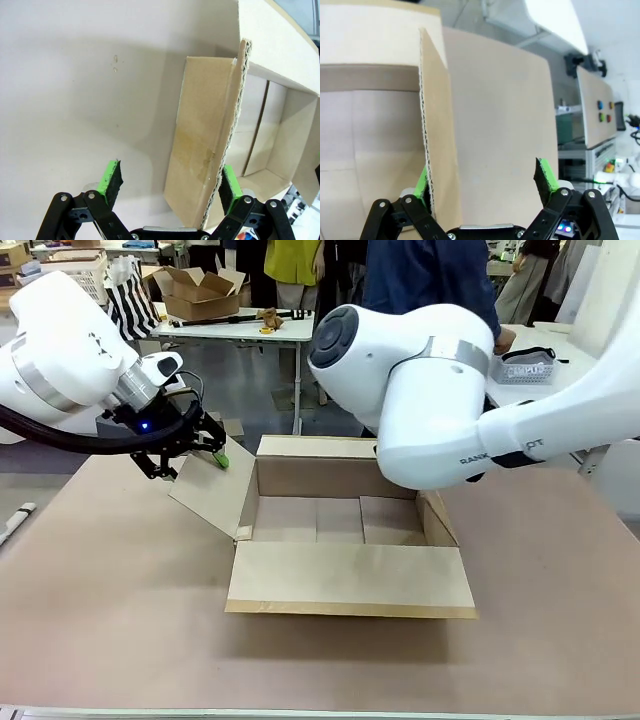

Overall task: Pack the gift set into the box.
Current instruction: Place both hands on the side flaps of the Package Box and spread them outward.

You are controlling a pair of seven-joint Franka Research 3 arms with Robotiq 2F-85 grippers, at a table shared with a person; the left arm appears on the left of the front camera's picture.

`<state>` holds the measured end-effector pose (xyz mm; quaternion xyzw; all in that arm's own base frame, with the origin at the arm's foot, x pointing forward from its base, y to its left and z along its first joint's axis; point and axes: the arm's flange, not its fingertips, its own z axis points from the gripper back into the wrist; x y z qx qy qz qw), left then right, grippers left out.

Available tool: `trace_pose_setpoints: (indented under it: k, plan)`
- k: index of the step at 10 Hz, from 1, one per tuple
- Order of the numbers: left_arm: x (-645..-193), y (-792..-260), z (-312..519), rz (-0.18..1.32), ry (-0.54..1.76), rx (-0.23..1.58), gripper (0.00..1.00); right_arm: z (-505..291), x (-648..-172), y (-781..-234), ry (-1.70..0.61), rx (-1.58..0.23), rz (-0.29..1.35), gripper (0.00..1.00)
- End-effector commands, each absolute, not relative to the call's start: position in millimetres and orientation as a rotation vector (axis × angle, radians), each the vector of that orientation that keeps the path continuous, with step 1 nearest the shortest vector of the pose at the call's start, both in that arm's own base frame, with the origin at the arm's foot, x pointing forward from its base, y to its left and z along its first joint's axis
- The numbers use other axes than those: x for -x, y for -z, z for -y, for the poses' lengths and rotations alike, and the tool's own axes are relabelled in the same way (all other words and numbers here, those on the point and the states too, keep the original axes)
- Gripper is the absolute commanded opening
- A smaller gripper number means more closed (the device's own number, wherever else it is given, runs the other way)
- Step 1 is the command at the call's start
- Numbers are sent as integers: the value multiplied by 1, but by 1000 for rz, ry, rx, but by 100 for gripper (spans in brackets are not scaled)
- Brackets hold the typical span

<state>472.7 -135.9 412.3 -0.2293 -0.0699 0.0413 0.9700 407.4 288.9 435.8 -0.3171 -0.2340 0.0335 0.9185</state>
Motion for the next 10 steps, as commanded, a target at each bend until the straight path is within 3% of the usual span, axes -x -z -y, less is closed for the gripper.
trace_pose_setpoints:
  k: [1,2,4,10]
  plan:
    - [-471,-414,138,143,-95,444,100,-263,-393,-447,2,509,419,100]
    - [-471,-414,138,143,-95,444,100,-289,-407,-436,-69,652,481,100]
    - [-471,-414,138,143,-95,444,100,-289,-407,-436,-69,652,481,100]
    - [-471,-414,138,143,-95,444,100,-182,-403,-455,95,179,471,100]
